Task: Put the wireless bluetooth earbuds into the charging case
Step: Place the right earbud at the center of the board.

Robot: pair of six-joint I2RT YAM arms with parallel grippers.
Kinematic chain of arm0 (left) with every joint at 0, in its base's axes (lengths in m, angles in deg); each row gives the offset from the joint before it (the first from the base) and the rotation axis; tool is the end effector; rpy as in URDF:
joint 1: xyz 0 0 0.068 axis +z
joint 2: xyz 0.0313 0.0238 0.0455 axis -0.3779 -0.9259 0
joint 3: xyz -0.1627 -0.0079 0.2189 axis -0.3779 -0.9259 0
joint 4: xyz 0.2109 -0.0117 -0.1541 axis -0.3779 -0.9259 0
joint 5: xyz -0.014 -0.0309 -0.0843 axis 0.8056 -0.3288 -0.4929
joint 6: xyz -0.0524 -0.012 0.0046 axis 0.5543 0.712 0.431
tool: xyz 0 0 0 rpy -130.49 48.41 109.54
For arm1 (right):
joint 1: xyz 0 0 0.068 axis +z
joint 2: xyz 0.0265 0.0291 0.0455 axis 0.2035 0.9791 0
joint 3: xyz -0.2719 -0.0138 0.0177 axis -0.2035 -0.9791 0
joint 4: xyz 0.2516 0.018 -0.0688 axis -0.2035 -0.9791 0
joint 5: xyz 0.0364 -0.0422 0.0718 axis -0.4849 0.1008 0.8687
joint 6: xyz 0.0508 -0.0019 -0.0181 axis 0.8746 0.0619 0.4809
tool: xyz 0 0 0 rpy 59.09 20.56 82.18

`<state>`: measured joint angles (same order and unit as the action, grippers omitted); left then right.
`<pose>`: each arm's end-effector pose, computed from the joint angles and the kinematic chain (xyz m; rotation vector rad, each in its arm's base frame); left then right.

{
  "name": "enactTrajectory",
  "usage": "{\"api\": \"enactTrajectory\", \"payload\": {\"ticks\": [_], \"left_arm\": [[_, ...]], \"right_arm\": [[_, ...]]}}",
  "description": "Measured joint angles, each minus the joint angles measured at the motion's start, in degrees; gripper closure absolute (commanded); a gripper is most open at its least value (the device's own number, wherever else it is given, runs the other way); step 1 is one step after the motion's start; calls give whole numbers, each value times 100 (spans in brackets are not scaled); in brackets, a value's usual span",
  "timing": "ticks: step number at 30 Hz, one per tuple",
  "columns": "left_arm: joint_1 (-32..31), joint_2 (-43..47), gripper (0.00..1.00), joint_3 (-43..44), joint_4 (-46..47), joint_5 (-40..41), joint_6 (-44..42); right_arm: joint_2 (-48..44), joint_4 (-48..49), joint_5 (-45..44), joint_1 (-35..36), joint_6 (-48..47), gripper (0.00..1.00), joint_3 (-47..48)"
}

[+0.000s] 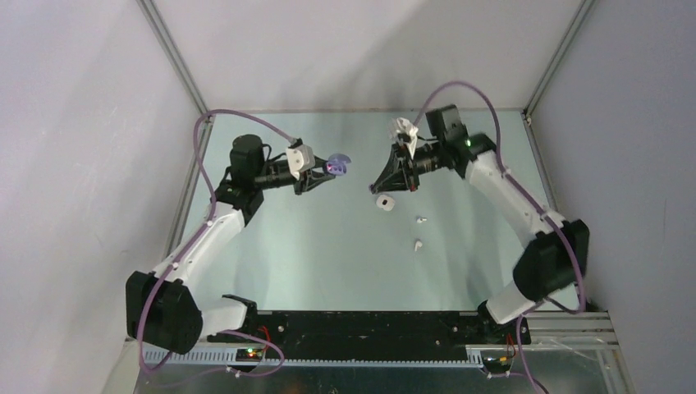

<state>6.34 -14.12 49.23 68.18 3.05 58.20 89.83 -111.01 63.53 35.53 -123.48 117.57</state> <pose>0.2532 -0.1030 0.3244 1.2721 1.2437 -0.7294 0.2900 0.1658 0.3631 -1.5368 1.2304 1.3471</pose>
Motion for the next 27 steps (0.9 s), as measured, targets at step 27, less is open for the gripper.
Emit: {"api": "enactTrajectory", "payload": {"ticks": [27], "left_arm": [[-11, 730, 100, -568, 874, 1650, 1753]], "right_arm": [[-328, 2621, -9162, -1482, 8870, 100, -3484]]}}
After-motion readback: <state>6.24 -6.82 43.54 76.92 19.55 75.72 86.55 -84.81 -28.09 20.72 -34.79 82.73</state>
